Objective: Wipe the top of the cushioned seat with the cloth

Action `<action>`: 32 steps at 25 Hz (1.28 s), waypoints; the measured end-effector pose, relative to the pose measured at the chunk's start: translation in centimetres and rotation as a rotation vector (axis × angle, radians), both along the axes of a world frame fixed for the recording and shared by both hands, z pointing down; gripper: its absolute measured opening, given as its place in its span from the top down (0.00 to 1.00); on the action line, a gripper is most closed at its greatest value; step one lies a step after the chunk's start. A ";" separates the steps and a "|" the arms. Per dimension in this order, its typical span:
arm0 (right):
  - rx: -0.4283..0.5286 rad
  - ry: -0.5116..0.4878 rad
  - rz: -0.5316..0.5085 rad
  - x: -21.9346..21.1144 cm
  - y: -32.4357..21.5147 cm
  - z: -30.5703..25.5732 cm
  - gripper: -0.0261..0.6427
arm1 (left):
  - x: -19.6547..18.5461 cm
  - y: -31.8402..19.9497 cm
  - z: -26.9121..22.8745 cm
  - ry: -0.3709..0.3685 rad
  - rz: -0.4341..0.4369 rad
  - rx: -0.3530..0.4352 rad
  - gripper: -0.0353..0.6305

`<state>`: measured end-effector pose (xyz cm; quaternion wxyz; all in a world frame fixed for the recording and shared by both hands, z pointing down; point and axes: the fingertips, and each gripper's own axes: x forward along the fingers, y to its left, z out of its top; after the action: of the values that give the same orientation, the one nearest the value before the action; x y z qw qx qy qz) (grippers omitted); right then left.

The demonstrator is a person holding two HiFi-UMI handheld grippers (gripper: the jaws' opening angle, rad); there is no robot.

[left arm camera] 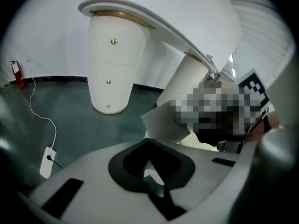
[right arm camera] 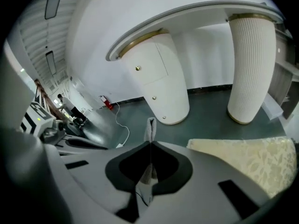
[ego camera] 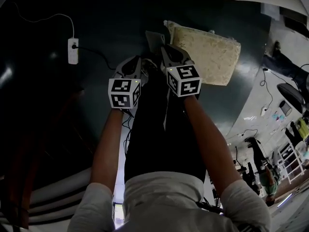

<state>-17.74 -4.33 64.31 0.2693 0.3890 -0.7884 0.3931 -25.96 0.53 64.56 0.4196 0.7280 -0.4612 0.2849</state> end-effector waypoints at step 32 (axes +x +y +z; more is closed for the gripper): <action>-0.067 0.174 0.166 16.8 -2.1 6.3 0.94 | 13.1 -1.8 0.8 -0.021 0.138 -0.009 0.93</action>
<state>-0.92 -6.44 70.57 0.3161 0.4764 -0.7135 0.4050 -12.90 -1.30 65.40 0.3975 0.7531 -0.4131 0.3228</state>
